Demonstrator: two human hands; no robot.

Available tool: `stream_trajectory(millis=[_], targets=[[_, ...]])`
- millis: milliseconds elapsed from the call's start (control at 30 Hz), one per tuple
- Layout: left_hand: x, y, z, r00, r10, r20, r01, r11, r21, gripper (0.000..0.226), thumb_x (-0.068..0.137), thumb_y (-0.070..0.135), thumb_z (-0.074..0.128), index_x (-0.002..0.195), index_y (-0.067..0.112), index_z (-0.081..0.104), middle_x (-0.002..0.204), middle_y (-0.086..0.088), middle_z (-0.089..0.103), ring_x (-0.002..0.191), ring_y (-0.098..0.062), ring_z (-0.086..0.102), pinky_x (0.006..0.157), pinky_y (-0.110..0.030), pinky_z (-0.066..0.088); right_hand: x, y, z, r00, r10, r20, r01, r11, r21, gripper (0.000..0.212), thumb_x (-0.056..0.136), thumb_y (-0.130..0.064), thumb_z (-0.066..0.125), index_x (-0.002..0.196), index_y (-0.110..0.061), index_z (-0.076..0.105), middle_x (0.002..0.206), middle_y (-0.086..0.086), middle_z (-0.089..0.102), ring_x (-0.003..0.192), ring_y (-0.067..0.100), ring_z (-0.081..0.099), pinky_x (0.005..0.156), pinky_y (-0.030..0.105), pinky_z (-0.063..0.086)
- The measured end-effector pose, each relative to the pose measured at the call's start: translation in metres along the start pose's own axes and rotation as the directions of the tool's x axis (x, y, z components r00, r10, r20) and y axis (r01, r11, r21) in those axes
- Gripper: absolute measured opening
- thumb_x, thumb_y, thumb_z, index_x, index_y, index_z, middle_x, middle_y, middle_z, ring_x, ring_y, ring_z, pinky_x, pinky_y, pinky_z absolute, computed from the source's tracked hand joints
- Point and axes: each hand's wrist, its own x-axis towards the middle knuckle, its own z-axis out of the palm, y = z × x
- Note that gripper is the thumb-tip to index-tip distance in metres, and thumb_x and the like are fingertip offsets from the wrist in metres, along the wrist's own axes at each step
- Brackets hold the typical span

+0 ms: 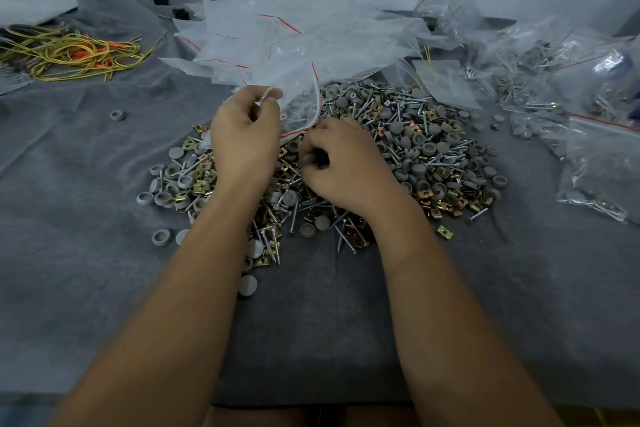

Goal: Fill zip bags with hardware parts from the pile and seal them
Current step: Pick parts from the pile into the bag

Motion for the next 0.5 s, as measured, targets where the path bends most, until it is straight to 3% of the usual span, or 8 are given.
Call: stream_trajectory(millis=[133,233,333,500], targets=[[-0.0011,0.0001,-0.0002,1.000,-0.005,0.009,0.005,1.000,-0.011,0.021,0.096,0.016,0.049,0.100,0.021,0.069,0.039,0.014,0.036,0.041,-0.004,0.027,0.041,-0.017,0.024,-0.0010,0.0031,-0.0042,0.997,0.033,-0.066,-0.034,0.999,-0.012,0.006,0.077,-0.026,0.051,0.073,-0.025,0.055,0.082,-0.007,0.048,0.090,0.016,0.040,0.083,0.034,0.036],[-0.0016,0.0001,-0.0001,1.000,-0.001,0.022,0.001,1.000,-0.007,0.022,0.096,0.015,0.048,0.101,0.020,0.069,0.039,0.014,0.036,0.041,-0.004,0.027,0.041,-0.018,0.022,-0.0018,0.0048,-0.0023,0.996,0.042,-0.082,-0.039,0.999,0.033,0.009,0.080,-0.030,0.059,0.082,-0.025,0.067,0.089,-0.008,0.047,0.095,0.013,0.037,0.089,0.033,0.031],[-0.0006,0.0000,0.0001,1.000,-0.003,0.014,0.003,1.000,0.000,0.021,0.095,0.016,0.049,0.098,0.022,0.069,0.040,0.012,0.033,0.041,-0.004,0.026,0.042,-0.019,0.022,-0.0013,0.0036,0.0011,1.000,-0.011,0.005,0.011,0.999,-0.044,0.017,0.084,-0.041,0.065,0.095,-0.032,0.073,0.101,-0.008,0.045,0.107,0.016,0.037,0.100,0.035,0.028],[-0.0005,-0.0009,0.0004,1.000,-0.001,0.021,0.001,1.000,0.005,0.020,0.095,0.018,0.049,0.098,0.023,0.069,0.039,0.013,0.035,0.041,-0.005,0.027,0.042,-0.018,0.023,0.0001,0.0026,0.0018,1.000,-0.005,0.029,0.004,1.000,0.030,0.006,0.081,-0.035,0.071,0.087,-0.034,0.073,0.102,-0.009,0.047,0.110,0.018,0.037,0.101,0.040,0.030]])
